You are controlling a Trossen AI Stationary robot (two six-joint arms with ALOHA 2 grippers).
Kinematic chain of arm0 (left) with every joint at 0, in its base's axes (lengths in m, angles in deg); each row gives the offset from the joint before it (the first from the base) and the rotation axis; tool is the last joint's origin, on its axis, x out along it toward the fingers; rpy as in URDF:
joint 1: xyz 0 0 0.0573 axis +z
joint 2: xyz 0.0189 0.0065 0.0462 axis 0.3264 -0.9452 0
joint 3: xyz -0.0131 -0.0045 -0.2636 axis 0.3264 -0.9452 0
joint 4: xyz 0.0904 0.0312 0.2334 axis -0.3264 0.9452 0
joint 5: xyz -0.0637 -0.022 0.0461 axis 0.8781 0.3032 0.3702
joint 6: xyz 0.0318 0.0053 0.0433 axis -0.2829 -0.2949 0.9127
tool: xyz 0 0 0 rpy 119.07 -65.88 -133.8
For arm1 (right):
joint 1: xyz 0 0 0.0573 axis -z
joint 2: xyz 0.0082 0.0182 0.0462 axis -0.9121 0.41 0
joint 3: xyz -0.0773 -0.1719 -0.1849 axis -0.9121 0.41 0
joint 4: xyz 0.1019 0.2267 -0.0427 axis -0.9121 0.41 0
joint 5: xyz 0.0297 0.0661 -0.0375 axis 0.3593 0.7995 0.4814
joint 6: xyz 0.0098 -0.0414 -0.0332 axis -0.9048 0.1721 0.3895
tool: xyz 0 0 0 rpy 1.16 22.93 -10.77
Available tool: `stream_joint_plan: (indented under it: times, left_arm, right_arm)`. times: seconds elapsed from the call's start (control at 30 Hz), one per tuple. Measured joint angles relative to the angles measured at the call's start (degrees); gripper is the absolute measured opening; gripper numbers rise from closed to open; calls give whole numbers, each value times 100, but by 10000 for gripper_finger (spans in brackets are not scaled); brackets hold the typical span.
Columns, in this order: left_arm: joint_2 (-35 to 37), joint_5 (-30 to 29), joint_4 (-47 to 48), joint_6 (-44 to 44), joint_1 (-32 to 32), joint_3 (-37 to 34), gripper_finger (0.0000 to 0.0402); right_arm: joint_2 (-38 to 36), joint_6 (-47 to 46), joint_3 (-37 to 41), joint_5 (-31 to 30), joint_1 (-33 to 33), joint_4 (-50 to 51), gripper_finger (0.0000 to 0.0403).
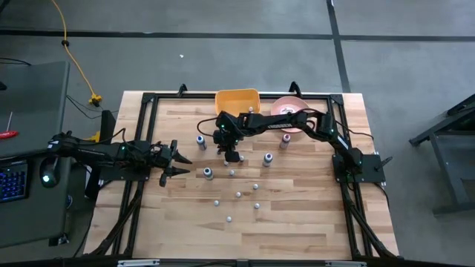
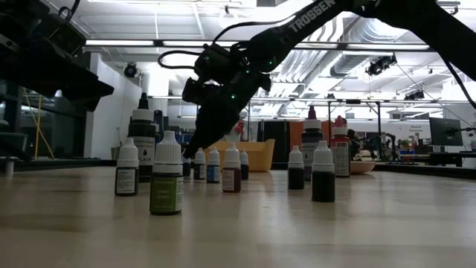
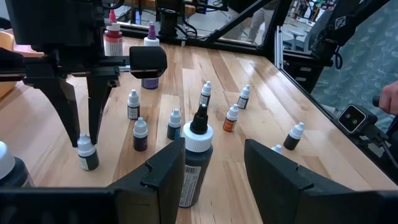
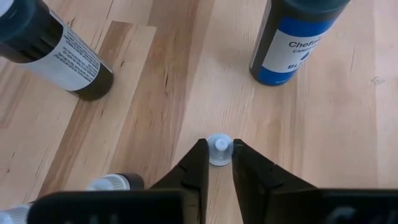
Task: Pick & Place food coloring
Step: Put the small black food coloring bottle into the yellow bin
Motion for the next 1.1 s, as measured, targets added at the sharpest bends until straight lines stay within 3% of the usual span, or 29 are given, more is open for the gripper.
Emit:
stream_joint_plan:
  times: [0.37, 0.8, 1.1]
  left_arm:
    - [0, -1, 0, 0, 1, -1, 163]
    - [2, -1, 0, 2, 1, -1, 163]
    - [2, -1, 0, 0, 1, -1, 163]
  right_arm:
    - [-154, -308, -17, -48, 2, -68, 40]
    - [-1545, -893, -72, -717, 17, -9, 38]
    - [-1798, -1031, -1547, -745, -27, 1591, 38]
